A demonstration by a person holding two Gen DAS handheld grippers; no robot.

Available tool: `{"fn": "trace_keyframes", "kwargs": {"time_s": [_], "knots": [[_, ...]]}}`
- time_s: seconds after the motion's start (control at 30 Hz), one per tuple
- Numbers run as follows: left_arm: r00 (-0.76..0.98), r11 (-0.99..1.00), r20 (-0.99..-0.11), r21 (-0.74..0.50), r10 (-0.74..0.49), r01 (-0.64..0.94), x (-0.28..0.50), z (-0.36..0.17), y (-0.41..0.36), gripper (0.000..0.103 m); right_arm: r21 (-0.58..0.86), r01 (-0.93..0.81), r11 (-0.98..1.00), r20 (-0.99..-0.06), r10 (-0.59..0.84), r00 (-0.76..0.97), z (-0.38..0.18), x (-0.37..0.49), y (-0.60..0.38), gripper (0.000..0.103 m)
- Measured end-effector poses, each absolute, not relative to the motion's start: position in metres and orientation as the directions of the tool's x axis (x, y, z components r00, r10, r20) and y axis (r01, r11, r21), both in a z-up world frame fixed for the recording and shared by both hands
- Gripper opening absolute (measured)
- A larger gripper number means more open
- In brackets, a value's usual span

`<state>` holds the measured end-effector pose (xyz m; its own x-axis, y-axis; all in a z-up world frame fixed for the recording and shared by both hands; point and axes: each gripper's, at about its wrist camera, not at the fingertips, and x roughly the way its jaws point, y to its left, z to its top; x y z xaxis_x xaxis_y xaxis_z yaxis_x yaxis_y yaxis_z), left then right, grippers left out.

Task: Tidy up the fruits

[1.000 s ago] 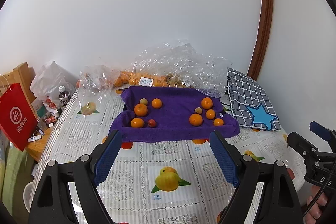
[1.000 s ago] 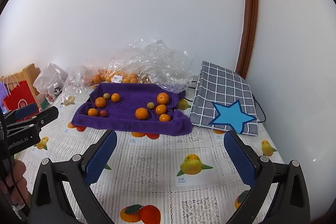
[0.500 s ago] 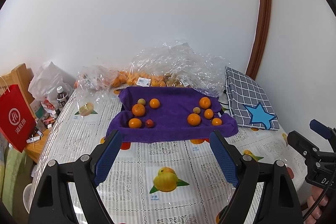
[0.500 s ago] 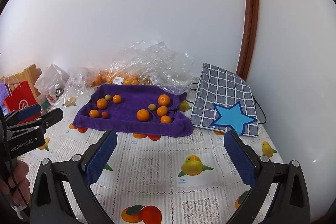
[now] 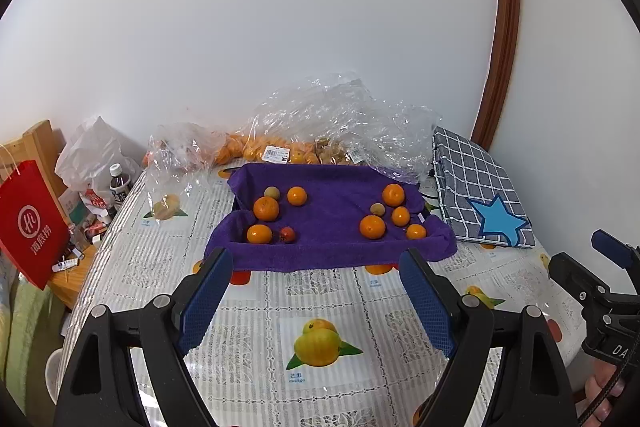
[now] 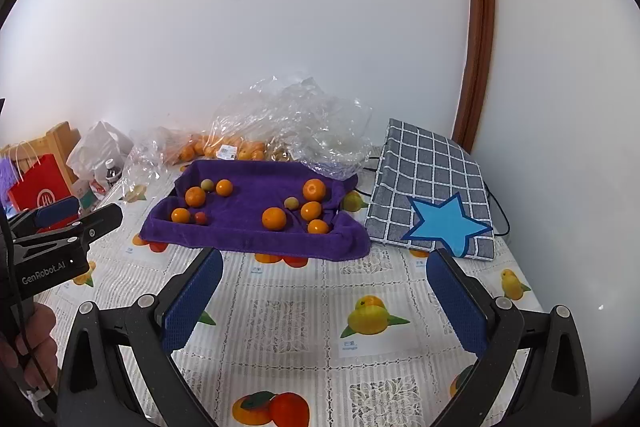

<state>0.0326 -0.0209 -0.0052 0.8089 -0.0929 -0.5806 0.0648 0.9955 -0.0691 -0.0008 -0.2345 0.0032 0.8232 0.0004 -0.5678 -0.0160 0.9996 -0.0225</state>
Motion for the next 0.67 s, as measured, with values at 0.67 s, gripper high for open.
{"fn": "trace_keyframes", "kwargs": {"time_s": [0.67], "knots": [[0.810,0.996,-0.581,-0.068,-0.086,0.057,0.0405,-0.0100,-0.0180,0.085,-0.014,-0.031,0.999,-0.558,0.018,0.830,0.0058,-0.0017,-0.2278,0.101]]}}
